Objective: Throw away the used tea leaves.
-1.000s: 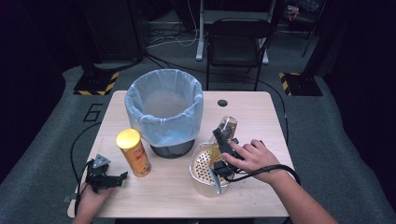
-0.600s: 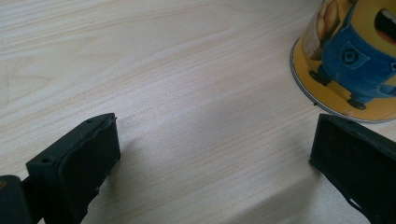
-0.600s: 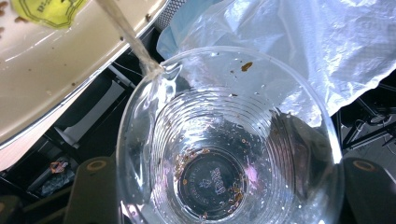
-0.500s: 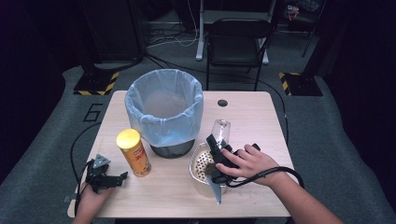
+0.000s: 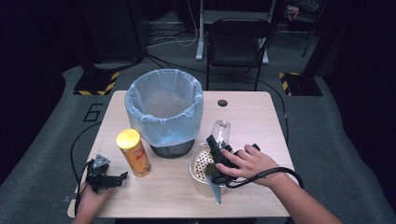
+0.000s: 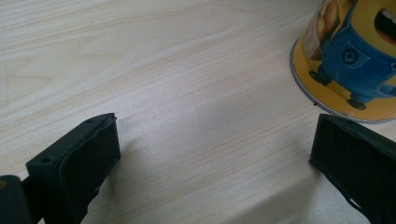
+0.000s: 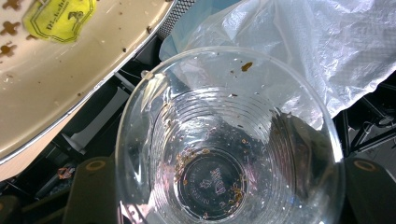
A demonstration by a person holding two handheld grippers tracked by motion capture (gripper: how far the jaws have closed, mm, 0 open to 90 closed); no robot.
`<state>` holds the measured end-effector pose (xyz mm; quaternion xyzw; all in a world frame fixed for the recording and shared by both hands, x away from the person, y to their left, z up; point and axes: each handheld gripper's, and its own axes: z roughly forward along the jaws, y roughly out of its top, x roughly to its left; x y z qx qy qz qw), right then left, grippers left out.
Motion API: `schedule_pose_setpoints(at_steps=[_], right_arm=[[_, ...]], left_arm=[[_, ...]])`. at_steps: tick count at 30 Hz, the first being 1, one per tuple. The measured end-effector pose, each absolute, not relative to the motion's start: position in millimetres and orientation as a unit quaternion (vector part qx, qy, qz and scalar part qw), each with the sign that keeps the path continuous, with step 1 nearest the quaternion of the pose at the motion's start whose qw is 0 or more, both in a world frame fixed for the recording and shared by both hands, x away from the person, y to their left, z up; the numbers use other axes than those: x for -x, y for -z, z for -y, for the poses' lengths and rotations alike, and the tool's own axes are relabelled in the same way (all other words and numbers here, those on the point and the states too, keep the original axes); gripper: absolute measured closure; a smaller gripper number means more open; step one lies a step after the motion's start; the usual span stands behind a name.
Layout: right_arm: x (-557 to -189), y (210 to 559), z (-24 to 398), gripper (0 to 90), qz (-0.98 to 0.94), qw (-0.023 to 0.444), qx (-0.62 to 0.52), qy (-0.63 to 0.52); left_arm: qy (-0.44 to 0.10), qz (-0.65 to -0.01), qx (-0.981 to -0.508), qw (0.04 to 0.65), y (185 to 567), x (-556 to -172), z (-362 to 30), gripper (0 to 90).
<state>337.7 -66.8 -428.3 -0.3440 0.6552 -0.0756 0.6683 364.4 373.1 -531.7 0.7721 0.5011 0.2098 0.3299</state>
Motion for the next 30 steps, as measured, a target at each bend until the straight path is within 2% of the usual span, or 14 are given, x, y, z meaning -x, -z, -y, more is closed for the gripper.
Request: schedule_pose_setpoints(at_steps=[3, 8, 21, 30], right_arm=[[-337.2, 432.0, 67.3, 34.6, -0.661, 0.677, 0.320, 0.045], [-338.0, 425.0, 65.8, 34.6, -0.651, 0.667, 0.355, 0.072], [-337.4, 422.7, 64.5, 34.5, -0.652, 0.669, 0.352, 0.062], [-336.8, 417.6, 65.3, 34.4, -0.658, 0.655, 0.362, 0.084]], left_arm=[[-0.210, -0.501, -0.772, 0.330, 531.8, -364.4, -373.0, 1.2], [-0.210, -0.501, -0.772, 0.330, 531.8, -364.4, -373.1, 1.2], [-0.210, -0.501, -0.772, 0.330, 531.7, -364.5, -373.1, 1.2], [-0.210, -0.501, -0.772, 0.330, 531.8, -364.4, -373.1, 1.2]])
